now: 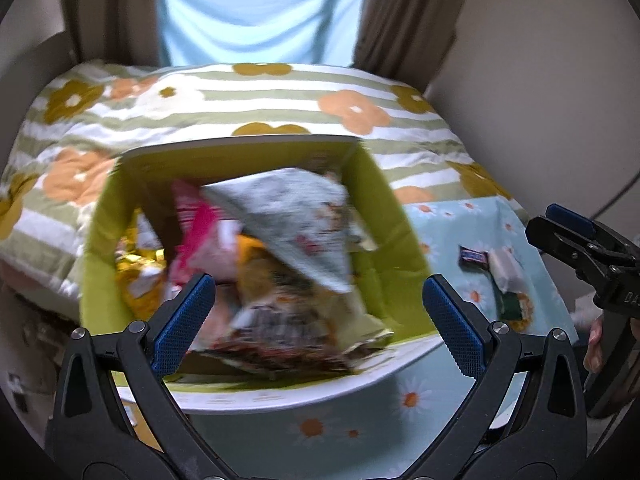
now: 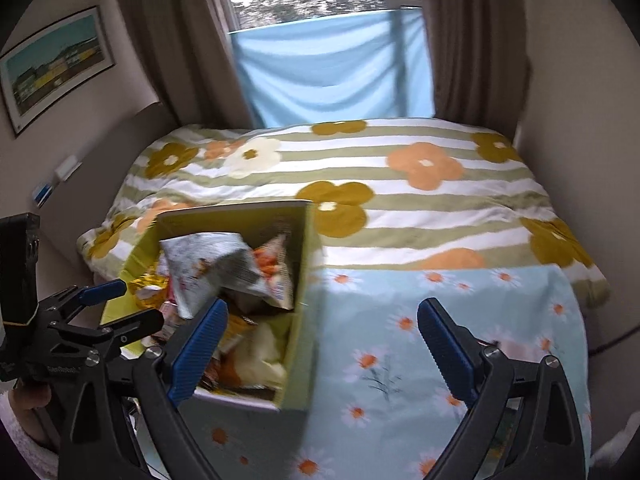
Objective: Organize snacks
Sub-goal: 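Move both tools back to the remaining snacks and grasp a white tissue packet with the right tool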
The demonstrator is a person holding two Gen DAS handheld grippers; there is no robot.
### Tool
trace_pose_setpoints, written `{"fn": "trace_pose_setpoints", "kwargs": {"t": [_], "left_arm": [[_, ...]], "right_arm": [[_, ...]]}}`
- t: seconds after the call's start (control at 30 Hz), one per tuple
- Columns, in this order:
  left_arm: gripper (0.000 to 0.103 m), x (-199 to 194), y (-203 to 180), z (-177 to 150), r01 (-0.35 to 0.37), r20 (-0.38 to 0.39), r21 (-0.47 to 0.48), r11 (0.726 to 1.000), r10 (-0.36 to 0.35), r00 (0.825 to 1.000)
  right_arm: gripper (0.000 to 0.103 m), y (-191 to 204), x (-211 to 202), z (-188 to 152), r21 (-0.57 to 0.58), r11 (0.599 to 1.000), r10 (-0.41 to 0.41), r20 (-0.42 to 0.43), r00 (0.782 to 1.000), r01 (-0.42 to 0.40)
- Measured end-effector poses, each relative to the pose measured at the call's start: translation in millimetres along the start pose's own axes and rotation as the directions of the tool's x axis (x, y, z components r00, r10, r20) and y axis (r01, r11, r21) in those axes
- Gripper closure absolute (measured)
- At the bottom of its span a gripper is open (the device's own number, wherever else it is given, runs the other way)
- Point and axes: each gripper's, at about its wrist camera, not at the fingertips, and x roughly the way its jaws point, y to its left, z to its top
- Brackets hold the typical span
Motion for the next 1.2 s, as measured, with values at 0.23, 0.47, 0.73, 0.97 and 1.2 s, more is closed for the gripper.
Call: {"fn": "trace_pose_setpoints", "kwargs": {"t": [0.23,0.47,0.73,0.97,1.2], "left_arm": [[0.0,8.2,-72.4,8.2,0.026,0.014,0.077,0.997,-0.027,1.0],[0.0,38.9,-152.5,2.6,0.063,-0.024,0.075,0.995,-0.062,0.998],[0.0,95.7,-220.6,-28.9,0.079,-0.095,0.057,0.995,-0.074,0.993],[0.0,149.4,-257.9,-75.4,0.115,-0.196,0.087,0.989,-0.097,0.976],[0.0,177.3,-272.2,-89.8,0.157,-0.238,0.121,0.98,-0.125,0.963]], "right_arm": [[0.008,-70.7,-31.6,-18.1,0.075,0.995,-0.061,0.019,0.998,0.059],[0.008,-154.2,-41.3,-32.0,0.108,0.985,-0.125,-0.064,0.99,0.131],[0.008,-226.2,5.0,-53.5,0.13,0.983,-0.094,-0.23,0.969,0.126],[0.008,-247.4,70.6,-71.7,0.168,0.979,-0.051,-0.35,0.935,0.116],[0.015,-250.6,115.7,-81.4,0.202,0.97,-0.035,-0.438,0.898,0.136]]}}
